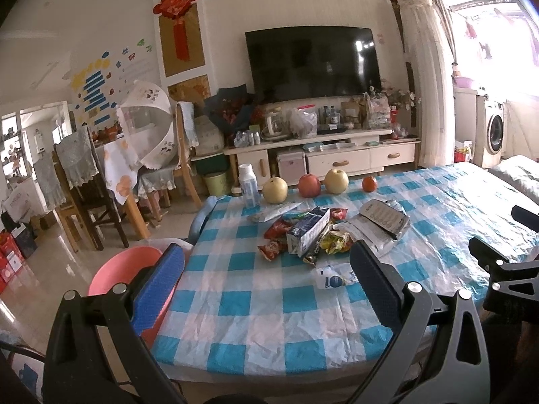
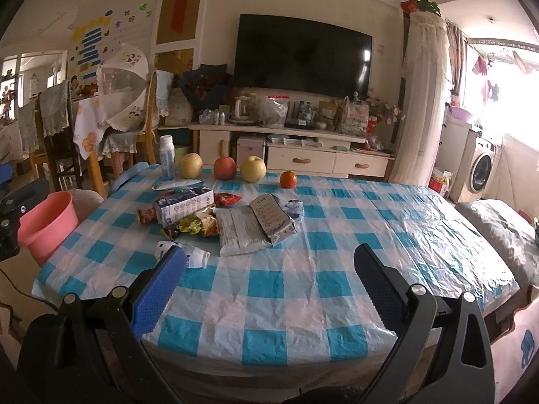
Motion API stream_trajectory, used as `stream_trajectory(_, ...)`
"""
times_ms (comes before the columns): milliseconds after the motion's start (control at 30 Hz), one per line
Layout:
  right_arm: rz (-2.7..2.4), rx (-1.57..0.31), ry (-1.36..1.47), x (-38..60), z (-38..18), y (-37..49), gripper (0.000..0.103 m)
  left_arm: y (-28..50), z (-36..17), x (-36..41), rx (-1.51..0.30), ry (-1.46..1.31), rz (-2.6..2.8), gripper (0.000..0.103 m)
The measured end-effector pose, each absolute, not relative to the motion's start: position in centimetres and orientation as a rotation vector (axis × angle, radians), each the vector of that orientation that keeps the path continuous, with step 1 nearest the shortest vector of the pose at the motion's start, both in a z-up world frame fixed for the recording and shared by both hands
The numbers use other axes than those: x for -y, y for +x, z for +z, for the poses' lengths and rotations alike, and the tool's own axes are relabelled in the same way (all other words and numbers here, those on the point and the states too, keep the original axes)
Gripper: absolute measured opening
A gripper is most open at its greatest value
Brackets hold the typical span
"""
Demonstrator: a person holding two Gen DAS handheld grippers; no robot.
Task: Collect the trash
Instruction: 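Move both tools toward the snacks and bottles on the table, then grasp the white yogurt bottle with left tool while right tool grasps the milk carton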
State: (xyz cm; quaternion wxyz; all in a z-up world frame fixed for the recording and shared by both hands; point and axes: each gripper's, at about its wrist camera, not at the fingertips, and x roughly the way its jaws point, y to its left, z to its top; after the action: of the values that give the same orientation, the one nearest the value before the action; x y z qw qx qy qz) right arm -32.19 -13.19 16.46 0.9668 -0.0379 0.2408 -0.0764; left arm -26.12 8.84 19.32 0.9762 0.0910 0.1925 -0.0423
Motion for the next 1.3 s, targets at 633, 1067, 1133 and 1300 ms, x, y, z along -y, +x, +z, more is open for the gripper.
stream_trajectory(633, -0.17, -0.606, -0.086, 14.5, 12.7, -29.3, 0.099, -24.0, 14.5, -7.0, -0.465, 0.239, -0.194, 0.099)
stream_trajectory(1067, -0.142, -0.67, -0.106, 15.2, 10.0, -26.9, 0.099, -22.2, 11.0, -5.3, -0.58, 0.26, -0.282, 0.099)
stream_trajectory(1133, -0.138, -0.678, -0.109, 15.3, 9.5, -26.5, 0.099, -21.9, 10.4, -4.9, -0.593, 0.27, -0.294, 0.099)
stream_trajectory(1300, -0.128, -0.712, -0.096, 16.1, 8.0, -25.1, 0.099, -20.9, 8.6, -3.9, -0.637, 0.282, -0.31, 0.099)
